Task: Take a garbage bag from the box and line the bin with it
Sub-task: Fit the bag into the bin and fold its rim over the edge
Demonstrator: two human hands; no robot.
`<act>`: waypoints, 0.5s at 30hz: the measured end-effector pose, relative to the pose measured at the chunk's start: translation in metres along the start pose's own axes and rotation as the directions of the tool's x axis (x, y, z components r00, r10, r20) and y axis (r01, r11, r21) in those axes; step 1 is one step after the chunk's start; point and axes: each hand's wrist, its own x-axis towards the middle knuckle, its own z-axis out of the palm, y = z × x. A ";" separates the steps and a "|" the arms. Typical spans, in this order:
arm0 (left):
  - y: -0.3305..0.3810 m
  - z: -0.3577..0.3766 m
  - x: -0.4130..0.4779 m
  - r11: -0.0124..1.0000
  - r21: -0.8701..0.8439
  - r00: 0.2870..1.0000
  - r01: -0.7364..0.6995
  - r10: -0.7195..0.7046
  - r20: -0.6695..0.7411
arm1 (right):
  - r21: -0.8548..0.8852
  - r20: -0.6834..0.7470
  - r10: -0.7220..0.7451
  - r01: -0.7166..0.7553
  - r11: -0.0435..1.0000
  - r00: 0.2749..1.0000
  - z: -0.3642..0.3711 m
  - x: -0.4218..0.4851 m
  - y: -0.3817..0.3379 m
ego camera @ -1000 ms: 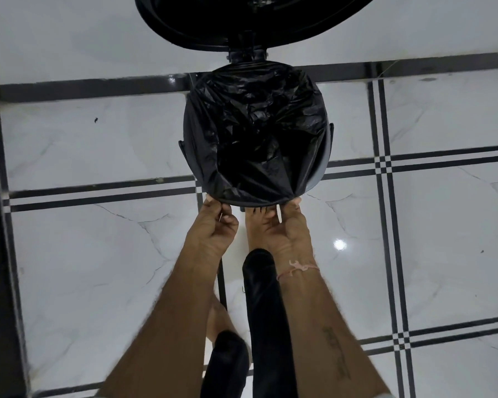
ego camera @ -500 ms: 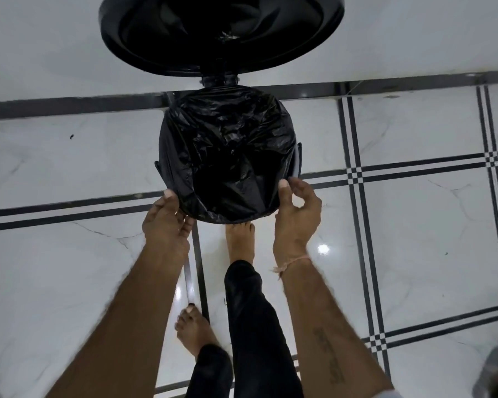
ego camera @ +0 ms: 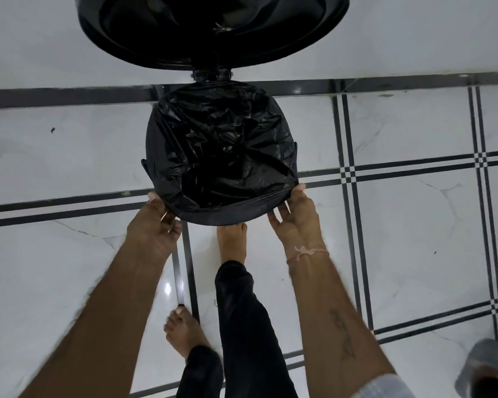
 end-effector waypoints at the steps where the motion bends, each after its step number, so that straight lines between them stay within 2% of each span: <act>1: 0.000 0.000 0.001 1.000 0.008 1.000 -0.002 0.002 0.005 | -0.002 -0.009 0.022 -0.022 1.000 1.000 0.003 0.001 0.000; 5: -0.001 -0.004 0.003 0.999 0.027 0.999 -0.019 0.018 0.030 | -0.033 -0.054 0.087 -0.089 0.995 0.995 0.009 0.011 -0.002; 9: 0.002 -0.006 -0.002 0.996 -0.020 0.993 -0.084 0.085 0.078 | -0.079 0.011 -0.018 0.018 0.997 1.000 0.004 0.008 -0.016; 11: 0.004 -0.004 -0.004 0.994 -0.058 0.991 -0.098 0.102 0.085 | -0.114 0.046 -0.022 0.027 0.993 0.999 0.009 0.010 -0.023; 15: 0.008 -0.001 0.002 0.996 -0.079 0.998 -0.039 0.042 0.038 | -0.163 -0.025 0.046 -0.049 0.985 0.999 0.024 0.020 -0.034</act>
